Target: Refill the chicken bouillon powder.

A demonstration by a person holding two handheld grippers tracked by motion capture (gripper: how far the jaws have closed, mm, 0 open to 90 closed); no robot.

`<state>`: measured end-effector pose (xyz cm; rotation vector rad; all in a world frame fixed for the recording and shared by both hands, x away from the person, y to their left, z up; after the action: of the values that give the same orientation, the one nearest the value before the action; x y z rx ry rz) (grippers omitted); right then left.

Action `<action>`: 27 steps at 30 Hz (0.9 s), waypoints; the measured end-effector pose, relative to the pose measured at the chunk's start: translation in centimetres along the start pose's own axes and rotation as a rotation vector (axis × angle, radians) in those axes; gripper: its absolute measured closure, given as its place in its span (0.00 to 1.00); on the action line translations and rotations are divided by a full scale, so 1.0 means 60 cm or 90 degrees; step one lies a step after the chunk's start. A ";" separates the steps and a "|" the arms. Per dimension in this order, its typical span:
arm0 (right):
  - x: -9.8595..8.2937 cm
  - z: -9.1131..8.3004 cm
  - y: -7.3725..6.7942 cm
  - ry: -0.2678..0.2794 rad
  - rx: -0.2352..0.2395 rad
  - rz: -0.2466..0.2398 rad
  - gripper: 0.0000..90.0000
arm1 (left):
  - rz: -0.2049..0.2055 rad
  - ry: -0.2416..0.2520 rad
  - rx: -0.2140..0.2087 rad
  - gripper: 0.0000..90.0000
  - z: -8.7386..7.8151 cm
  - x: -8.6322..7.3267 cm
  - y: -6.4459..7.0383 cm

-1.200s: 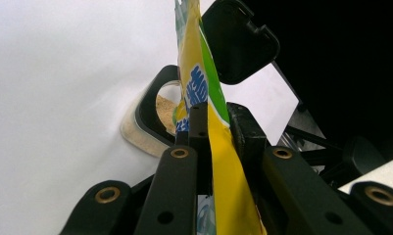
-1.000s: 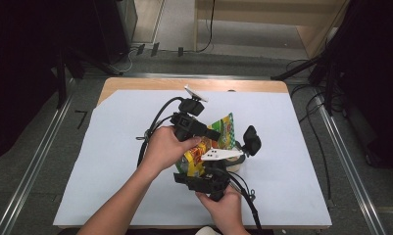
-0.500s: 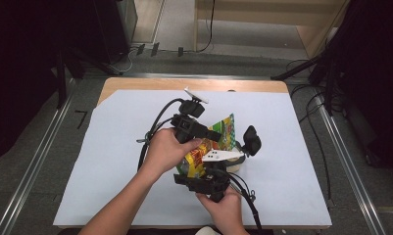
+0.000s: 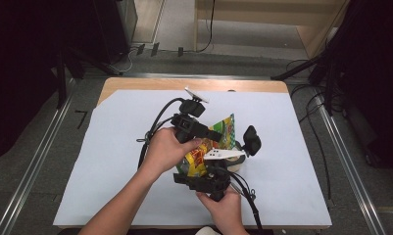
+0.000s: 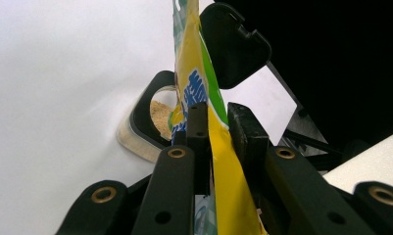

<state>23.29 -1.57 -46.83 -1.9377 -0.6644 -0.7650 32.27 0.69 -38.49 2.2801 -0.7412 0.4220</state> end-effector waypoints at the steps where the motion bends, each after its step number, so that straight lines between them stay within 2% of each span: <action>1: 0.000 0.000 0.001 -0.001 -0.002 -0.002 0.76 | 0.001 -0.002 0.001 0.89 0.000 0.000 -0.001; 6: -0.003 0.001 0.003 -0.006 -0.017 -0.018 0.76 | 0.001 -0.006 0.000 0.88 0.003 -0.002 -0.001; 18: -0.003 0.001 0.003 -0.012 -0.021 -0.020 0.76 | -0.009 -0.017 -0.003 0.89 0.005 -0.003 -0.005; 21: -0.003 0.003 0.003 -0.014 -0.022 -0.023 0.76 | 0.011 -0.017 -0.007 0.85 0.005 -0.004 -0.006; 27: -0.004 0.004 0.003 -0.019 -0.025 -0.028 0.76 | 0.023 -0.018 -0.001 0.88 0.004 -0.006 -0.008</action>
<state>23.34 -1.45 -47.24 -1.9797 -0.7178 -0.7834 32.29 0.92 -39.08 2.2783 -0.7974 0.4053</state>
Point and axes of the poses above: each handheld gripper's, and its own axes: z roughly forward along the jaws, x roughly out of its top, y roughly to its right, the point moved 6 cm from there along z, roughly forward along the jaws, and after that the axes turned 2 degrees about -z, right-handed, at the moved point
